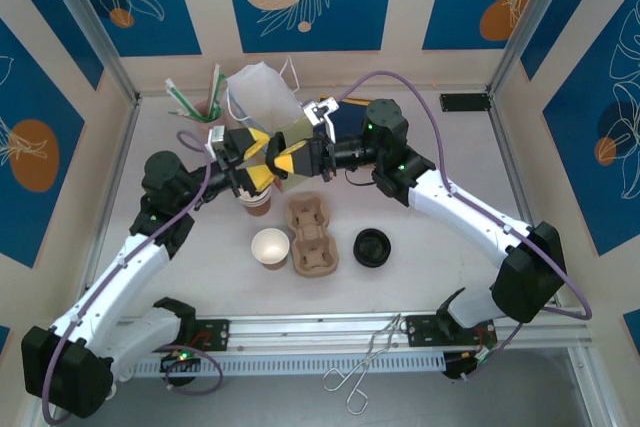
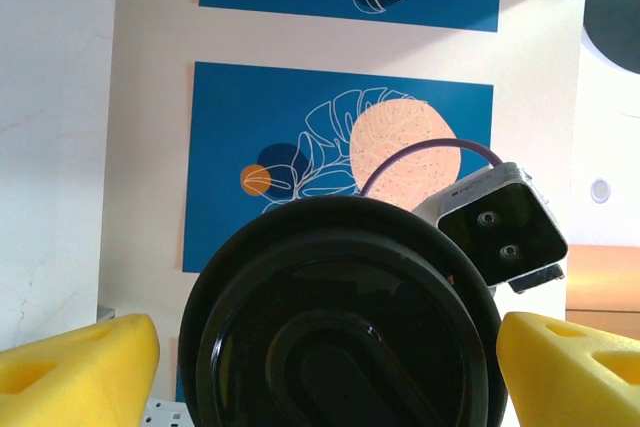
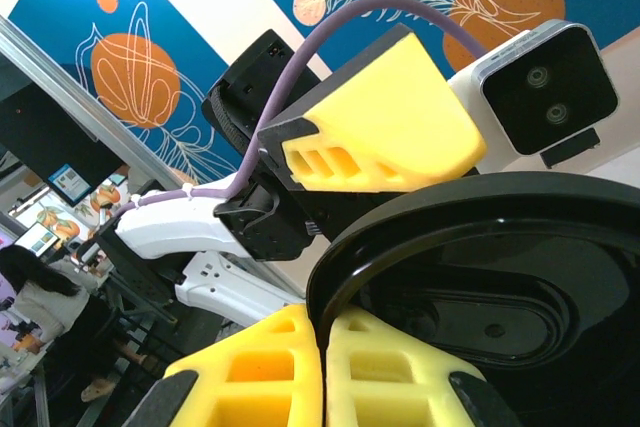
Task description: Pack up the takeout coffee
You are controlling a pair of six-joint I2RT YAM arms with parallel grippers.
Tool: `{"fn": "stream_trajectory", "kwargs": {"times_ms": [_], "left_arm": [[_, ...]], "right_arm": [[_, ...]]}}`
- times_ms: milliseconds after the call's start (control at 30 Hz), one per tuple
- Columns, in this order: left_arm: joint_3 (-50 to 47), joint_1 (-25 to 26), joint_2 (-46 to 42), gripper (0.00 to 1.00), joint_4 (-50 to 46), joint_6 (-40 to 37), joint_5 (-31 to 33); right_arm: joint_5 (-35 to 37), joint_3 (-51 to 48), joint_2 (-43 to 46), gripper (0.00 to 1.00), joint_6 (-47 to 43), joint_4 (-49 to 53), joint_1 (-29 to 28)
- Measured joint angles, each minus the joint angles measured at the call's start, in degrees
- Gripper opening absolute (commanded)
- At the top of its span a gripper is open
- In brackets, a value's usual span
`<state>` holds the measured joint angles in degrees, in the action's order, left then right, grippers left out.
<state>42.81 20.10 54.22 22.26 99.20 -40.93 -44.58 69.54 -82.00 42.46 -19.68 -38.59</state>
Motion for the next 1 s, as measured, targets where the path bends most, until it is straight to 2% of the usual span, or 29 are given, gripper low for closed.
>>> {"fn": "stream_trajectory", "kwargs": {"times_ms": [1000], "left_arm": [[0.0, 1.51, -0.02, 0.86, 0.87, 0.81, -0.66]], "right_arm": [[-0.02, 0.0, 0.0, 0.06, 0.28, -0.42, 1.25]]}}
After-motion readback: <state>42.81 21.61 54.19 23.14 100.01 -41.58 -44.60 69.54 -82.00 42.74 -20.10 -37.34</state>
